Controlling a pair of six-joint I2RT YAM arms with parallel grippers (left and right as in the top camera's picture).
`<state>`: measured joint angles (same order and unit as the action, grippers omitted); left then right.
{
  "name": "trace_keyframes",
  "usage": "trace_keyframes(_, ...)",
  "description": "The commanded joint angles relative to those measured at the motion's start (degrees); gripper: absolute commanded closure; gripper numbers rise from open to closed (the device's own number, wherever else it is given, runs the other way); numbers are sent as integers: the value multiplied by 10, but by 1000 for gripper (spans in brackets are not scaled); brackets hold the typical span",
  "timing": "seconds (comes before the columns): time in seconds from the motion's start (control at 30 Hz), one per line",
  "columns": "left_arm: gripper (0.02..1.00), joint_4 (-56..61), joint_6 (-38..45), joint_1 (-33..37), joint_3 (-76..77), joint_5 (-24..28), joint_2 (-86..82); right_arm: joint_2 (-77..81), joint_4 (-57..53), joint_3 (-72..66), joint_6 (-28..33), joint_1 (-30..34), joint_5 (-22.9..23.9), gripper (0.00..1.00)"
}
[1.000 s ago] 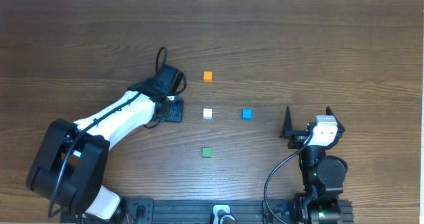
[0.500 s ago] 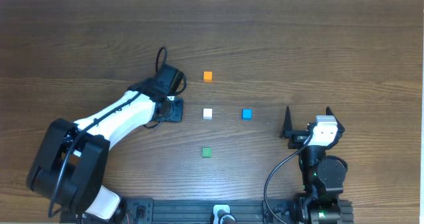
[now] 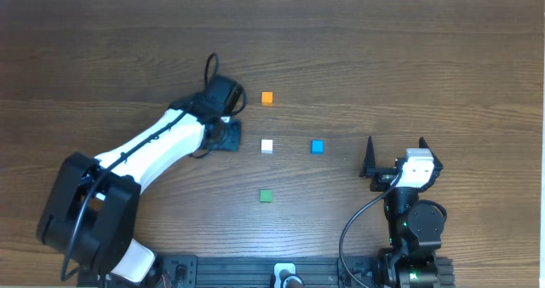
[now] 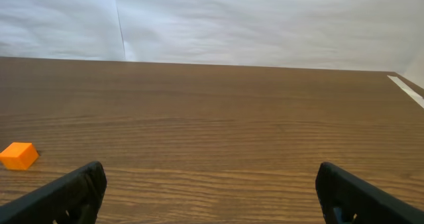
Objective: Stack Cubes
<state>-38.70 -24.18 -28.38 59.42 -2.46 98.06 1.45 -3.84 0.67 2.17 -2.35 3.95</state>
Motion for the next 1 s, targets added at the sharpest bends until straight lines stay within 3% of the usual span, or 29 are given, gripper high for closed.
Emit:
trace_keyframes(0.03, 963, -27, -62, -41, 76, -7, 3, -4, -1, -4, 2, -3, -5, 9)
trace_keyframes(0.37, 978, -104, -130, -118, 188, 2, 71, -4, -1, -4, 2, -3, -5, 7)
trace_keyframes(1.0, 978, -120, -169, -124, 190, 40, 123, -4, -1, -4, 2, -3, -5, 7)
